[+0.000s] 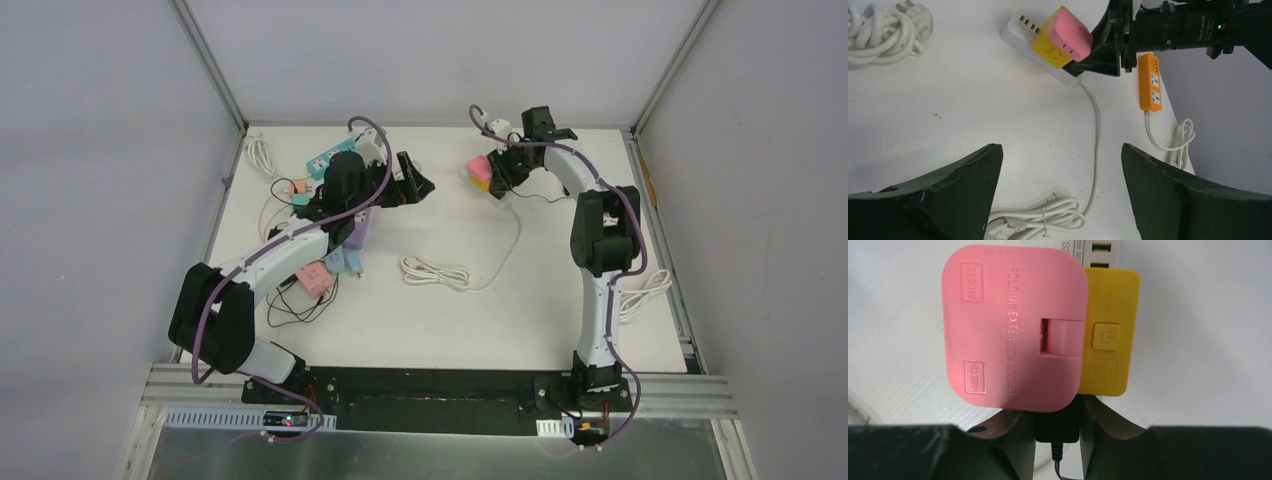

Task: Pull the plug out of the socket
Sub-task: Move the socket to the center of the board.

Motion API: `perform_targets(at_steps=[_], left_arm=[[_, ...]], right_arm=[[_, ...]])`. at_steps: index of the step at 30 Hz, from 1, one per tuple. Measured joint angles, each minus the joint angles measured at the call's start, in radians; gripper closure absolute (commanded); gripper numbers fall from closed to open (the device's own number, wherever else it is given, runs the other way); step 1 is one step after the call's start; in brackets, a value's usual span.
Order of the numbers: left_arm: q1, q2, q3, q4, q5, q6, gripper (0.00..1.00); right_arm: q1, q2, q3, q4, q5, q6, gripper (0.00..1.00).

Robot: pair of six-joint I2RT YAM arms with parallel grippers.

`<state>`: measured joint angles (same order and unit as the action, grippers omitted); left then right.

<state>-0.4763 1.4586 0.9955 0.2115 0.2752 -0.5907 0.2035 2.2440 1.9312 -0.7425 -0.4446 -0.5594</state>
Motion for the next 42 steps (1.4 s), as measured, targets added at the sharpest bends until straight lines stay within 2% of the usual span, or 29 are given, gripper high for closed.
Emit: perform_targets(at_steps=[6, 12, 19, 23, 28, 34, 37, 42], left_arm=[[0.0, -0.074, -0.117, 0.13, 0.114, 0.042, 0.1], [-0.032, -0.222, -0.289, 0.232, 0.185, 0.204, 0.09], [-0.182, -0.399, -0.375, 0.158, 0.204, 0.467, 0.1], [-0.268, -0.455, -0.401, 0.107, 0.176, 0.57, 0.11], [-0.418, -0.459, -0.405, 0.04, 0.088, 0.672, 0.11], [-0.586, -0.382, -0.4, -0.008, -0.027, 0.797, 0.1], [-0.626, -0.336, -0.399, -0.033, -0.075, 0.846, 0.1], [-0.644, -0.316, -0.391, -0.064, -0.136, 0.902, 0.1]], right_arm=[[0.079, -0.173, -0.259, -0.002, -0.06, -0.099, 0.94], [0.169, -0.326, -0.476, -0.013, -0.103, -0.205, 0.94], [0.238, -0.483, -0.665, -0.034, -0.117, -0.301, 0.9], [0.262, -0.549, -0.739, -0.037, -0.118, -0.328, 0.87], [0.27, -0.609, -0.798, -0.056, -0.125, -0.356, 0.71], [0.272, -0.65, -0.838, -0.084, -0.151, -0.356, 0.4], [0.273, -0.663, -0.838, -0.092, -0.167, -0.339, 0.28], [0.25, -0.718, -0.838, -0.116, -0.2, -0.325, 0.17]])
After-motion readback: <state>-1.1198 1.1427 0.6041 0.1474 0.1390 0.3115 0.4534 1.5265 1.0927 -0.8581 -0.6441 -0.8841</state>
